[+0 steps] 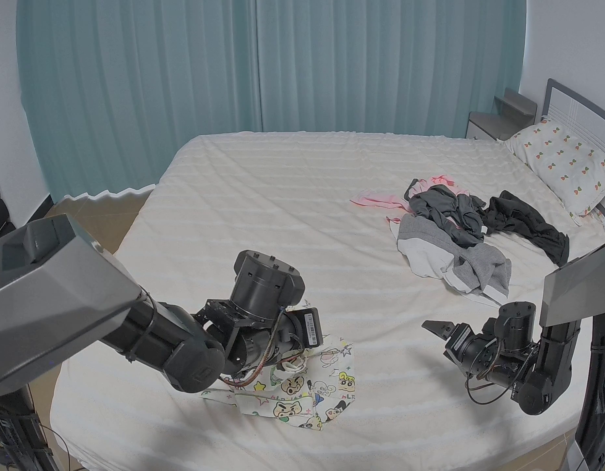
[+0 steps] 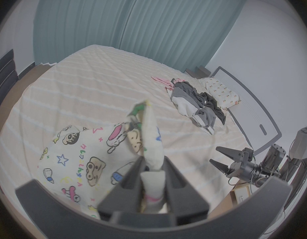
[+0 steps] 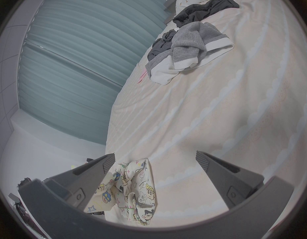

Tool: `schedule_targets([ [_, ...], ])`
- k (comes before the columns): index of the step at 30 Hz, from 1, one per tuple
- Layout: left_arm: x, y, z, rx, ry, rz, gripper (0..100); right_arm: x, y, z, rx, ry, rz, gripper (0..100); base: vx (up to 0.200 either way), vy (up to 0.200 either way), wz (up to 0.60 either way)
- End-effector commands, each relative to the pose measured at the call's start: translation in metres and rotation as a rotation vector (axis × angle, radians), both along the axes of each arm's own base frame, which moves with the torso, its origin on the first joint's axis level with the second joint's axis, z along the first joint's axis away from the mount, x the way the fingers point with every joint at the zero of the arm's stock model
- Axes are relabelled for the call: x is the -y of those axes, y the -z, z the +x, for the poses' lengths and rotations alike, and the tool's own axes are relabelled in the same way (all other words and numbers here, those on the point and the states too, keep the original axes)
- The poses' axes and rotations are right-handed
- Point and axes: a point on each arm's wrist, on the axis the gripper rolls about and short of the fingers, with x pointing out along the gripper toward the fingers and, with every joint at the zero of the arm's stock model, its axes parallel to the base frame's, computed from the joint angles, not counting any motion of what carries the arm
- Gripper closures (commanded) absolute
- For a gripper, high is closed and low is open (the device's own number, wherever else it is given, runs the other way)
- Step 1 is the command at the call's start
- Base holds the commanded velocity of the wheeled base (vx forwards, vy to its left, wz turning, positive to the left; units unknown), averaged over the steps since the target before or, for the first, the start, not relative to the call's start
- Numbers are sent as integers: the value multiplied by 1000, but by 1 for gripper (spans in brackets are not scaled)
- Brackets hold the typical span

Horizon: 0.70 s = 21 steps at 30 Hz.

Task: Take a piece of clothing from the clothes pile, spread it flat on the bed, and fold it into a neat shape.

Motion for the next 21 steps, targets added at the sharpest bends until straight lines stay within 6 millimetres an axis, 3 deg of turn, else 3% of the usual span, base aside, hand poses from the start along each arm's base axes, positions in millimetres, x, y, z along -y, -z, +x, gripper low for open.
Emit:
schedule_targets([
  [1,9,2,-3,-6,11,-25,0,0,0,1,8,-1,3,0,0,0,0],
  [8,5,-7,-7,-1,-12,-55,0,-1,0,0,4,-4,2,0,0,0,0],
  [9,-1,-20,-11,8,-35,-94,0,-1,1,-1,2,-4,2,0,0,0,0],
  [13,-35,-38,-26,9,-84,-126,0,-3,3,-2,-8,-15,-1,0,0,0,0],
  [15,-41,-40,-29,7,-90,-127,0,-3,3,-2,-9,-16,-2,0,0,0,0],
  [16,-65,-43,-43,-11,-107,-147,0,-4,5,-2,-14,-18,-3,0,0,0,0],
  [17,-72,-44,-49,-20,-121,-166,0,-4,5,-2,-14,-16,-4,0,0,0,0],
  [21,-85,-40,-62,-61,-182,-249,0,-4,5,-2,-14,-15,-4,0,0,0,0],
])
